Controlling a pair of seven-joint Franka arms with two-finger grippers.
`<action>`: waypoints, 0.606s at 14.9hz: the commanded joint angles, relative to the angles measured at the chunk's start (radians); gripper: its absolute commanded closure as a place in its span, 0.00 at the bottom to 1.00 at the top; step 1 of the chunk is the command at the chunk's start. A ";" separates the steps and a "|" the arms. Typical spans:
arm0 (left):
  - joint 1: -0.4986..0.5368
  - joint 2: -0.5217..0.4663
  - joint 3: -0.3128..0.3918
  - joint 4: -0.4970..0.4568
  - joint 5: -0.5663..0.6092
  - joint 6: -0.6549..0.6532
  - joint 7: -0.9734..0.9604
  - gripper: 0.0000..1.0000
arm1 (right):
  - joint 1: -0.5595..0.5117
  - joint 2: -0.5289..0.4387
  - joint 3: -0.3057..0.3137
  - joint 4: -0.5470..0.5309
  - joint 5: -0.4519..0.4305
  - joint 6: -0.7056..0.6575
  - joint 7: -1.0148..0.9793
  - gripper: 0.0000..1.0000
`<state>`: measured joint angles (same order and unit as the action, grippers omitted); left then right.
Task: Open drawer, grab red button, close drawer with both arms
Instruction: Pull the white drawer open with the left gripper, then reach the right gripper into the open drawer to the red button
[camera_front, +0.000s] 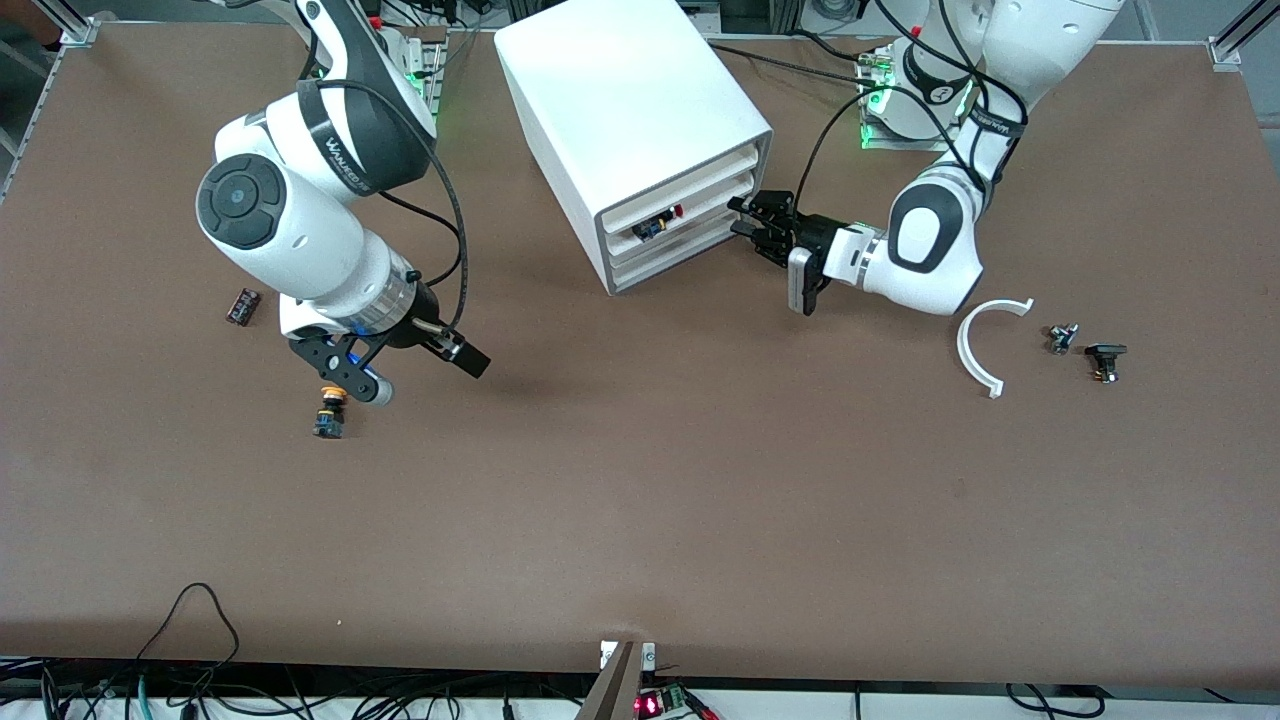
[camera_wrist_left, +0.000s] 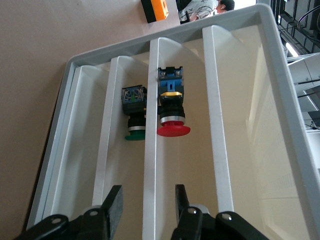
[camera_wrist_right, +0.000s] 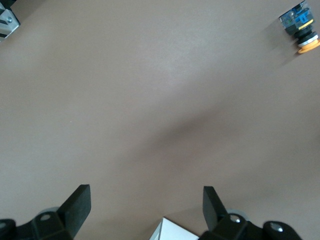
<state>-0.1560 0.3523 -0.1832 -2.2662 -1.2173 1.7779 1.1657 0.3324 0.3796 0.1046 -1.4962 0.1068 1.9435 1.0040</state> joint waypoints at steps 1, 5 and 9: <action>-0.017 -0.003 0.002 -0.042 -0.050 0.018 0.084 0.53 | 0.020 0.028 -0.002 0.060 0.011 -0.020 0.059 0.01; -0.046 0.004 0.002 -0.064 -0.106 0.020 0.101 0.58 | 0.048 0.044 -0.002 0.096 0.042 -0.020 0.129 0.01; -0.056 -0.001 0.002 -0.064 -0.106 0.031 0.101 0.80 | 0.074 0.059 -0.002 0.137 0.045 -0.021 0.214 0.01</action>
<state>-0.2014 0.3623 -0.1836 -2.3202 -1.2940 1.7971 1.2370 0.3893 0.4116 0.1050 -1.4160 0.1390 1.9425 1.1665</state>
